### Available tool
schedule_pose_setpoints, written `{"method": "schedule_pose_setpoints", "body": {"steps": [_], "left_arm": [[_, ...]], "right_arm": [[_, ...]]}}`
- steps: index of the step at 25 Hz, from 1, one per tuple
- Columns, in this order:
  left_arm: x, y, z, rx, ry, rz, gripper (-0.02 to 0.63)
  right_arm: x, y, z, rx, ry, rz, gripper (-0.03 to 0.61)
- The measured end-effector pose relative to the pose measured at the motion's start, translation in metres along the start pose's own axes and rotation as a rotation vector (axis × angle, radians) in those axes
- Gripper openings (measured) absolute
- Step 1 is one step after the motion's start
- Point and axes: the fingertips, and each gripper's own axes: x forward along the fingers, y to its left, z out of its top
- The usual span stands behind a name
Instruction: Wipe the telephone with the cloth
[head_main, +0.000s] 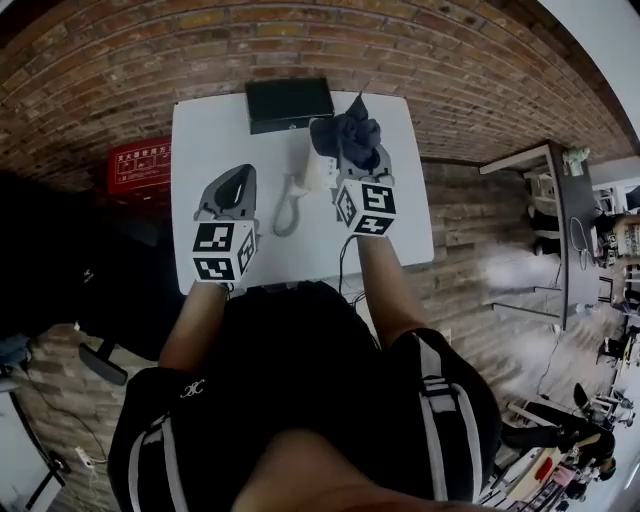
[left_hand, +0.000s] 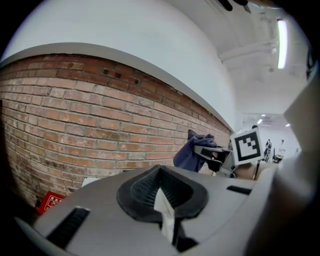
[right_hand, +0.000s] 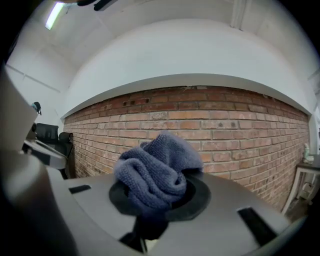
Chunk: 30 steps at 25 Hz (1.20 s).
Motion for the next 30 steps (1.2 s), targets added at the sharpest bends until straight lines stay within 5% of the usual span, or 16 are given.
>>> {"method": "schedule_pose_setpoints", "body": {"steps": [6,13,19,24,30], "left_arm": [[-0.011,0.004,-0.005,-0.01,0.016,0.103,-0.006],[-0.033,0.007,-0.014,-0.004,0.029,0.212,-0.006],[-0.041,0.007,-0.011,0.019,0.029,0.247,-0.006],[-0.044,0.018,-0.016,-0.077,0.016,0.245,-0.006],[-0.045,0.029,-0.013,-0.082,0.004,0.273,-0.006]], "right_arm": [[0.068,-0.019,-0.055,0.0,0.11,0.126,0.055],[0.114,-0.043,-0.11,-0.029,0.221,0.121,0.055],[0.142,-0.039,-0.133,-0.033,0.29,0.144,0.055],[0.163,-0.03,-0.158,-0.116,0.392,0.143,0.057],[0.166,-0.027,-0.193,-0.128,0.522,0.148,0.058]]}}
